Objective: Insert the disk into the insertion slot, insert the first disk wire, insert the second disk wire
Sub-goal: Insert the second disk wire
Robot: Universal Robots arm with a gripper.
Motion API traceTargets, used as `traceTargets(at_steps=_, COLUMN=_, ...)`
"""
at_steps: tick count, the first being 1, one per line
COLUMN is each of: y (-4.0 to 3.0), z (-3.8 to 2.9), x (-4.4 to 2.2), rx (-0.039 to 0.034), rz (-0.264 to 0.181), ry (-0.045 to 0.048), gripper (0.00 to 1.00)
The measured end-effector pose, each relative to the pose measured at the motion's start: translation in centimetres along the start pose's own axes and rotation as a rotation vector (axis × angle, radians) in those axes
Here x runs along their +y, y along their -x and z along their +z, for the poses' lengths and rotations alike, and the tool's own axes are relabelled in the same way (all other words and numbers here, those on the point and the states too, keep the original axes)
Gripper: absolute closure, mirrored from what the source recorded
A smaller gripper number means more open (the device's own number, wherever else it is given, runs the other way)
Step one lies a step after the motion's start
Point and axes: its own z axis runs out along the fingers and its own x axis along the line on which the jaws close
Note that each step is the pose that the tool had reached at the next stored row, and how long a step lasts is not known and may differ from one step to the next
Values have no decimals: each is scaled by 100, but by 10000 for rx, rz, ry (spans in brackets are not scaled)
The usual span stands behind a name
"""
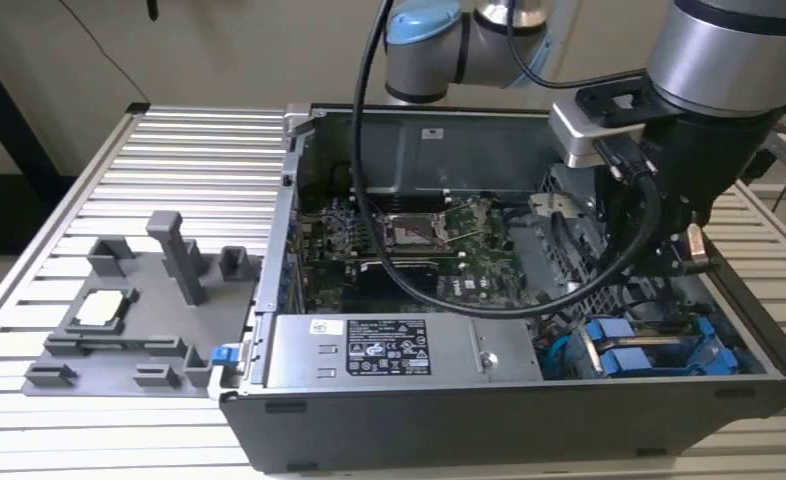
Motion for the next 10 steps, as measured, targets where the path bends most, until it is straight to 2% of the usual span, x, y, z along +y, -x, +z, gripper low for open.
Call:
traceTargets(at_steps=4, y=-155, z=1, x=-17, rx=-4, rz=2, ry=57, gripper=84)
traceTargets(at_steps=6, y=-196, z=2, x=-42, rx=-7, rz=3, ry=101, gripper=84)
traceTargets(at_steps=8, y=-202, z=8, x=-90, rx=-20, rz=7, ry=207, gripper=84)
traceTargets(at_steps=10, y=-207, z=14, x=-147, rx=-30, rz=11, ry=353, gripper=84)
